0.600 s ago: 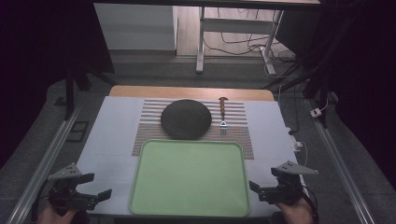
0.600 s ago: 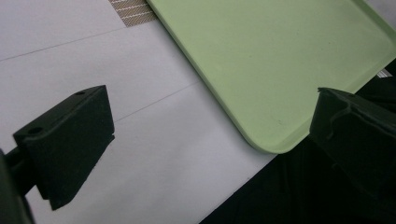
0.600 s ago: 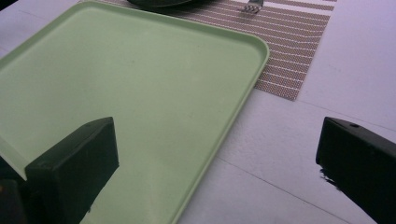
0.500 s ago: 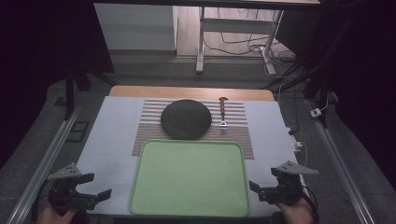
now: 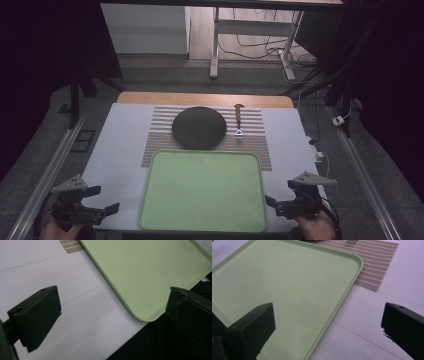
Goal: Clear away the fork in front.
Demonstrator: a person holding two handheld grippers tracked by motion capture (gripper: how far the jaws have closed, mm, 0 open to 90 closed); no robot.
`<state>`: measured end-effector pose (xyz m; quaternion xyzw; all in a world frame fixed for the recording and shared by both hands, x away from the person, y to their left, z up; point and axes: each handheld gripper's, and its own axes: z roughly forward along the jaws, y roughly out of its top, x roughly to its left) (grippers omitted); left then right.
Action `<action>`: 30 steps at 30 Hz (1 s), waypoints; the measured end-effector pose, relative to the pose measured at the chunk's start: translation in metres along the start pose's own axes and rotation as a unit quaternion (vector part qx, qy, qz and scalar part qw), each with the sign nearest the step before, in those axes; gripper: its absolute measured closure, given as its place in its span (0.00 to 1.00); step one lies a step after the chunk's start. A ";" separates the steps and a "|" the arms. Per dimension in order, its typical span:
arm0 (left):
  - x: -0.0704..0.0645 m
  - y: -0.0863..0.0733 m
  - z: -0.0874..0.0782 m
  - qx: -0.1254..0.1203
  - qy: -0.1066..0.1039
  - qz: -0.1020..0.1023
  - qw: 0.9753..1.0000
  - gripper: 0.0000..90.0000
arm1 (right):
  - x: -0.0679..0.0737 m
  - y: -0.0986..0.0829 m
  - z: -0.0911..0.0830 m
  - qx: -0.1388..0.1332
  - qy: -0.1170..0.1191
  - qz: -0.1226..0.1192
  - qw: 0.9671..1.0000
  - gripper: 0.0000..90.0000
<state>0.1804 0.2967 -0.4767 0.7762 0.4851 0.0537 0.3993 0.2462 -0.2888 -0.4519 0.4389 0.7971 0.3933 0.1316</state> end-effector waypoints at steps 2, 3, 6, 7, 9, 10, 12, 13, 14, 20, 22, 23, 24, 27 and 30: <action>0.000 0.000 0.000 0.000 0.000 0.000 1.000 0.00 | 0.000 0.000 0.000 0.001 0.002 0.001 1.000 0.00; 0.000 0.000 0.000 0.000 0.000 0.000 1.000 0.00 | 0.000 0.000 0.000 0.000 0.004 -0.001 1.000 0.00; 0.000 0.000 0.000 0.001 0.000 0.000 1.000 0.00 | 0.001 0.001 0.001 0.000 0.005 -0.002 1.000 0.00; 0.000 0.000 0.000 0.001 0.000 0.000 1.000 0.00 | 0.001 0.002 0.002 -0.002 0.007 -0.002 1.000 0.00; 0.000 0.000 0.000 0.001 0.000 0.000 1.000 0.00 | 0.002 0.003 0.002 -0.003 0.007 -0.001 1.000 0.00; 0.000 0.000 0.000 0.001 0.000 0.000 1.000 0.00 | 0.002 0.004 0.002 -0.005 0.008 -0.001 1.000 0.00; 0.000 0.000 0.000 0.001 -0.001 -0.001 1.000 0.00 | 0.003 0.005 0.003 -0.007 0.008 -0.003 1.000 0.00; 0.000 0.000 0.000 0.001 -0.001 0.000 1.000 0.00 | 0.004 0.005 0.004 -0.007 0.007 -0.007 1.000 0.00; 0.000 0.000 0.000 0.001 -0.001 0.000 1.000 0.00 | 0.004 0.006 0.004 -0.007 0.008 -0.008 1.000 0.00; 0.000 0.000 0.000 0.002 -0.001 -0.001 1.000 0.00 | 0.006 0.010 0.010 0.001 0.005 -0.013 1.000 0.00; 0.000 0.000 0.001 0.002 -0.001 -0.001 1.000 0.00 | 0.006 0.012 0.014 0.003 0.002 -0.016 1.000 0.00; 0.000 0.000 0.001 0.003 -0.001 -0.001 1.000 0.00 | 0.005 0.012 0.014 0.003 0.002 -0.019 1.000 0.00; 0.000 0.000 0.001 0.003 -0.001 -0.001 1.000 0.00 | 0.006 0.013 0.016 0.003 0.001 -0.019 1.000 0.00; 0.000 0.000 0.001 0.004 -0.001 -0.001 1.000 0.00 | 0.006 0.016 0.019 0.005 -0.001 -0.025 1.000 0.00; 0.001 0.001 0.001 0.004 0.000 -0.002 1.000 0.00 | 0.008 0.018 0.023 0.011 -0.005 -0.033 0.999 0.00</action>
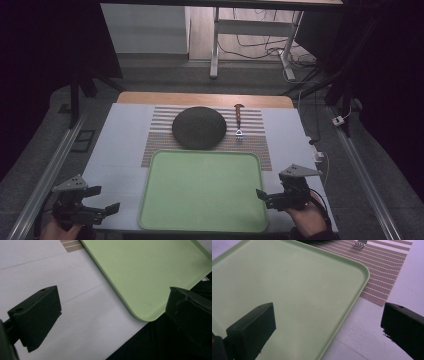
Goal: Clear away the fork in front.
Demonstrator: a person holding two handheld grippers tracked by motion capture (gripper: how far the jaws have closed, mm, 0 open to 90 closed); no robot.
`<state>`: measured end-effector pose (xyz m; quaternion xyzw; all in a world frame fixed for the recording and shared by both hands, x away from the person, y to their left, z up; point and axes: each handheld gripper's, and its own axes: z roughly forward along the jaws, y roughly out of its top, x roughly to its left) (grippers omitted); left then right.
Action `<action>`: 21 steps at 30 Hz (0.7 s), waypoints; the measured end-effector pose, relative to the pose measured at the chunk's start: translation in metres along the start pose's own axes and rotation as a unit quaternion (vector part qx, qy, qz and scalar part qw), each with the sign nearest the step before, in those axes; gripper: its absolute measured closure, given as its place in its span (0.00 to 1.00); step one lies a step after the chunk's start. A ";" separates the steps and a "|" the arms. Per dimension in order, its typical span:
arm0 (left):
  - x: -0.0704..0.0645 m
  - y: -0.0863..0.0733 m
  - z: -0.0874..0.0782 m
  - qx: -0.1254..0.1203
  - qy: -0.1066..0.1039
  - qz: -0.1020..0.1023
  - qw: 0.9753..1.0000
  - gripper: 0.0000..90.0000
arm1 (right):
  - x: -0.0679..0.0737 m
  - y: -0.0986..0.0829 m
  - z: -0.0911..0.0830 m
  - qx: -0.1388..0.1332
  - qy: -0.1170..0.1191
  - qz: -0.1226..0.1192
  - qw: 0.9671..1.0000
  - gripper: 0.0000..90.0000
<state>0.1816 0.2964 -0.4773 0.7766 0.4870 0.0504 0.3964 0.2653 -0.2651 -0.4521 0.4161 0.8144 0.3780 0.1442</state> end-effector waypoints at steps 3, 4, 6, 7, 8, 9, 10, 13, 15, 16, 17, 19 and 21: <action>0.000 0.000 0.000 0.001 0.000 0.000 1.000 0.00 | 0.002 0.003 0.006 0.006 -0.003 -0.011 1.000 0.00; 0.000 0.000 0.000 0.001 0.000 0.000 1.000 0.00 | 0.003 0.004 0.008 0.011 -0.007 -0.015 1.000 0.00; 0.000 0.000 0.000 0.001 0.000 0.000 1.000 0.00 | 0.005 0.008 0.013 0.017 -0.011 -0.024 1.000 0.00; 0.000 0.000 0.000 0.001 0.000 0.001 1.000 0.00 | 0.006 0.009 0.015 0.018 -0.010 -0.027 0.999 0.00; 0.000 0.000 0.000 0.001 0.000 0.000 1.000 0.00 | 0.006 0.011 0.017 0.019 -0.008 -0.028 0.999 0.00; 0.000 0.000 0.000 0.001 0.000 0.000 1.000 0.00 | 0.007 0.012 0.019 0.021 -0.009 -0.031 0.999 0.00; 0.000 0.000 0.000 0.001 0.000 0.000 1.000 0.00 | 0.007 0.014 0.021 0.022 -0.006 -0.033 0.999 0.00; 0.000 0.000 0.000 0.001 0.000 0.000 1.000 0.00 | 0.007 0.017 0.027 0.034 -0.004 -0.041 0.999 0.00; 0.000 0.000 0.000 0.001 0.000 0.000 1.000 0.00 | 0.007 0.019 0.031 0.039 -0.003 -0.047 0.998 0.00; 0.000 0.000 0.000 0.001 0.000 0.000 1.000 0.00 | 0.008 0.021 0.034 0.041 -0.006 -0.055 0.998 0.00; 0.000 0.000 0.000 0.001 0.000 0.000 1.000 0.00 | 0.008 0.022 0.035 0.042 -0.007 -0.059 0.997 0.00; 0.000 0.000 0.000 0.001 0.000 0.000 1.000 0.00 | 0.009 0.025 0.039 0.047 -0.015 -0.071 0.996 0.00; 0.000 0.000 0.000 0.002 0.000 0.000 1.000 0.00 | 0.009 0.029 0.043 0.050 -0.022 -0.078 0.995 0.00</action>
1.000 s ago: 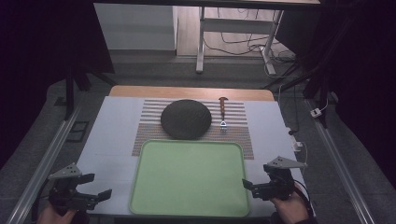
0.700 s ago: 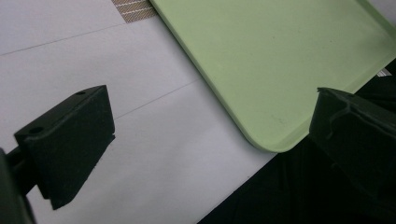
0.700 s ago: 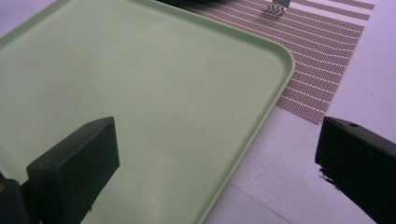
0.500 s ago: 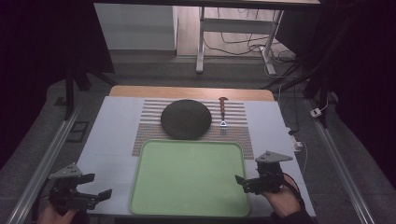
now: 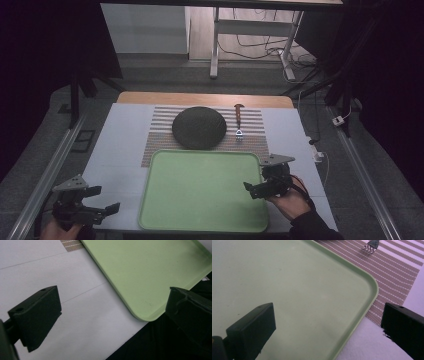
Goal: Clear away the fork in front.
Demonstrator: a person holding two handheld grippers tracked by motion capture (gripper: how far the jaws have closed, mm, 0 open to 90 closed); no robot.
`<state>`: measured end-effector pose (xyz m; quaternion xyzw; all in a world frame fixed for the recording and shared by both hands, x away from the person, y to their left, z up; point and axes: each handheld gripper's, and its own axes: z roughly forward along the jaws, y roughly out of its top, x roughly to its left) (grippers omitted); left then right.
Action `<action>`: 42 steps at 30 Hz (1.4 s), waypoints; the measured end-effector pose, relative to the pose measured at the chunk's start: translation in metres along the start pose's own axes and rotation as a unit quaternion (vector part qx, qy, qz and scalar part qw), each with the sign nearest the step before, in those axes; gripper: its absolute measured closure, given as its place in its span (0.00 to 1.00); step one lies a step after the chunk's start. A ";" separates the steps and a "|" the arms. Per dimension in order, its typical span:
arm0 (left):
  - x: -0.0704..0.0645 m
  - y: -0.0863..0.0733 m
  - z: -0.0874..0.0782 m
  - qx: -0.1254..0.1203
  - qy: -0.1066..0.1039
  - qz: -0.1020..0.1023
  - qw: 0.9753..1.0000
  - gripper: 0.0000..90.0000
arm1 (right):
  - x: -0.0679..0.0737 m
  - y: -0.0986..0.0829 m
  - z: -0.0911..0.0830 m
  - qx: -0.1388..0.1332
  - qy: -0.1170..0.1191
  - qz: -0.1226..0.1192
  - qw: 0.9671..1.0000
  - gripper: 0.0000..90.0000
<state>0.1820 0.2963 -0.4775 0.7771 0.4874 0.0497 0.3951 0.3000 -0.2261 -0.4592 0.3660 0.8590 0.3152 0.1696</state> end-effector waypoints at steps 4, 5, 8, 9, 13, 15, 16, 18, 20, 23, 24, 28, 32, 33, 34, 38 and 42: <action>0.000 0.000 0.000 0.000 0.000 0.000 1.000 0.00 | -0.001 0.007 0.009 0.016 -0.010 -0.017 1.000 0.00; 0.000 0.000 0.000 0.000 0.000 0.000 1.000 0.00 | -0.001 0.008 0.012 0.021 -0.014 -0.024 0.999 0.00; 0.000 0.000 0.000 0.001 0.000 0.000 1.000 0.00 | -0.001 0.013 0.019 0.030 -0.022 -0.035 0.999 0.00; 0.000 0.000 0.000 0.001 0.000 0.000 1.000 0.00 | -0.001 0.014 0.021 0.032 -0.026 -0.039 0.998 0.00; 0.000 0.000 0.000 0.001 0.000 0.001 1.000 0.00 | -0.003 0.021 0.029 0.040 -0.040 -0.053 0.997 0.00; 0.000 0.000 0.000 0.002 0.000 0.001 1.000 0.00 | -0.003 0.023 0.032 0.043 -0.046 -0.057 0.996 0.00; 0.000 0.000 0.000 0.002 0.000 0.001 1.000 0.00 | -0.004 0.025 0.034 0.047 -0.051 -0.062 0.996 0.00; 0.000 0.000 0.000 0.002 0.000 0.001 1.000 0.00 | -0.005 0.028 0.038 0.048 -0.059 -0.072 0.995 0.00; 0.000 0.000 0.001 0.002 0.000 0.001 1.000 0.00 | -0.005 0.032 0.042 0.048 -0.067 -0.080 0.993 0.00; 0.000 0.000 0.001 0.002 0.000 0.001 1.000 0.00 | -0.006 0.037 0.050 0.053 -0.082 -0.100 0.990 0.00; 0.000 0.000 0.001 0.002 -0.001 0.001 1.000 0.00 | -0.006 0.038 0.051 0.055 -0.085 -0.106 0.989 0.00; 0.000 0.000 0.001 0.003 -0.001 0.001 1.000 0.00 | -0.006 0.043 0.061 0.061 -0.101 -0.130 0.984 0.00; 0.000 0.000 0.001 0.003 -0.001 0.002 1.000 0.00 | -0.005 0.047 0.067 0.066 -0.120 -0.159 0.978 0.05; 0.000 0.000 0.001 0.003 -0.001 0.002 1.000 0.00 | -0.005 0.049 0.068 0.071 -0.124 -0.170 0.975 0.06; 0.000 0.000 0.001 0.003 -0.001 0.002 1.000 0.00 | -0.005 0.050 0.070 0.070 -0.129 -0.178 0.973 0.07; 0.000 0.000 0.001 0.003 0.000 0.003 1.000 0.00 | -0.005 0.054 0.076 0.078 -0.144 -0.210 0.964 0.13; 0.000 0.000 0.001 0.004 0.000 0.003 1.000 0.00 | -0.006 0.057 0.081 0.083 -0.161 -0.240 0.954 0.16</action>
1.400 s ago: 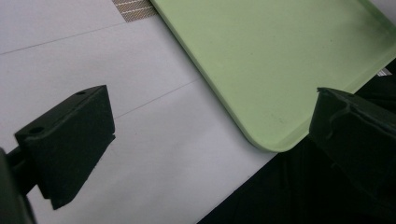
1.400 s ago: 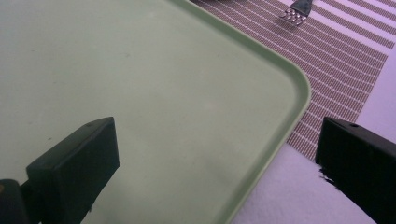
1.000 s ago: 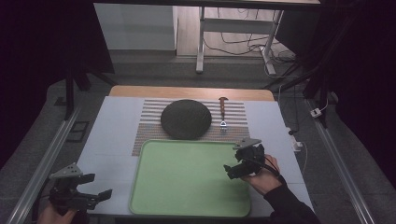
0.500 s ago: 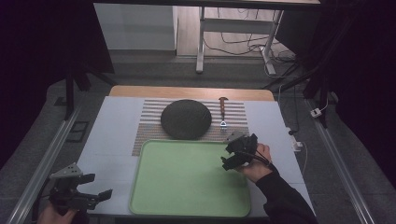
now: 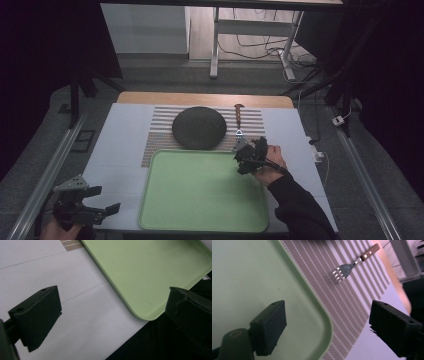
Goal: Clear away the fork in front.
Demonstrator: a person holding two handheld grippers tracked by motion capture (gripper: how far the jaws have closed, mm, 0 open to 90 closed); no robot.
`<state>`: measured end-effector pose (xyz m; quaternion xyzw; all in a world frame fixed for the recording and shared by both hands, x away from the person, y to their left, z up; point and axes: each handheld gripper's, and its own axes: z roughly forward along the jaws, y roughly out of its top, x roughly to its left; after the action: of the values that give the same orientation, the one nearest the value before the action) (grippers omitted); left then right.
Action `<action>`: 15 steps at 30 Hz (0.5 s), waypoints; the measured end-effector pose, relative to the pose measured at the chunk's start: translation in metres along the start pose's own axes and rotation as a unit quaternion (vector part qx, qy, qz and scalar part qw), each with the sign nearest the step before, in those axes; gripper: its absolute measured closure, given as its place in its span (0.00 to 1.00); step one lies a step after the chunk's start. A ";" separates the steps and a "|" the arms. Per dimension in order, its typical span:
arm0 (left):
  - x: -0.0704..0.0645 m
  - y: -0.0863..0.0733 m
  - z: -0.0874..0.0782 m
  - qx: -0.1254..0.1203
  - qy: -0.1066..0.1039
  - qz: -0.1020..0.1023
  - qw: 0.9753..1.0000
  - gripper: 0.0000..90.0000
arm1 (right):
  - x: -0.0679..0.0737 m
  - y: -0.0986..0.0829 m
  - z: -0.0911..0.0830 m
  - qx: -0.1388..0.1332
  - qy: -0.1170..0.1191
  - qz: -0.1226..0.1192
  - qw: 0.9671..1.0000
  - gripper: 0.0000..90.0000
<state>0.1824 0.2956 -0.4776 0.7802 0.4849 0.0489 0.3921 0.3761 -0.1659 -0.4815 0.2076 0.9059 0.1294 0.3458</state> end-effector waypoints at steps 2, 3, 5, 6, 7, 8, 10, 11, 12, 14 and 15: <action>0.000 0.000 0.000 0.001 0.000 0.001 1.000 0.00 | -0.001 0.003 0.004 0.005 -0.016 -0.021 1.000 0.21; 0.000 0.000 0.000 0.001 0.000 0.001 1.000 0.00 | -0.001 0.004 0.005 0.008 -0.021 -0.026 0.999 0.22; 0.000 0.000 0.000 0.001 0.000 0.001 1.000 0.00 | -0.001 0.006 0.007 0.016 -0.029 -0.033 0.999 0.25; 0.000 0.000 0.000 0.001 0.000 0.001 1.000 0.00 | -0.001 0.008 0.009 0.017 -0.032 -0.040 0.999 0.26; 0.000 0.000 0.000 0.001 0.000 0.001 1.000 0.00 | -0.003 0.009 0.011 0.016 -0.036 -0.057 0.998 0.28; 0.000 0.000 0.000 0.001 0.000 0.001 1.000 0.00 | -0.004 0.010 0.012 0.017 -0.037 -0.065 0.997 0.30; 0.000 0.000 0.000 0.001 0.000 0.001 1.000 0.00 | -0.005 0.013 0.016 0.019 -0.042 -0.077 0.996 0.34; 0.000 0.000 0.000 0.001 -0.001 0.001 1.000 0.00 | -0.005 0.015 0.018 0.019 -0.044 -0.086 0.995 0.36; 0.000 0.000 0.000 0.001 -0.001 0.001 1.000 0.00 | -0.005 0.016 0.020 0.021 -0.045 -0.089 0.995 0.38; 0.000 0.000 0.000 0.001 -0.001 0.001 1.000 0.00 | -0.005 0.018 0.025 0.022 -0.045 -0.104 0.993 0.42; 0.000 0.000 0.000 0.001 -0.001 0.001 1.000 0.01 | -0.005 0.020 0.027 0.025 -0.046 -0.111 0.992 0.44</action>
<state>0.1826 0.2955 -0.4777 0.7812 0.4840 0.0482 0.3913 0.4038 -0.1486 -0.4909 0.1200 0.9094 0.0584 0.3940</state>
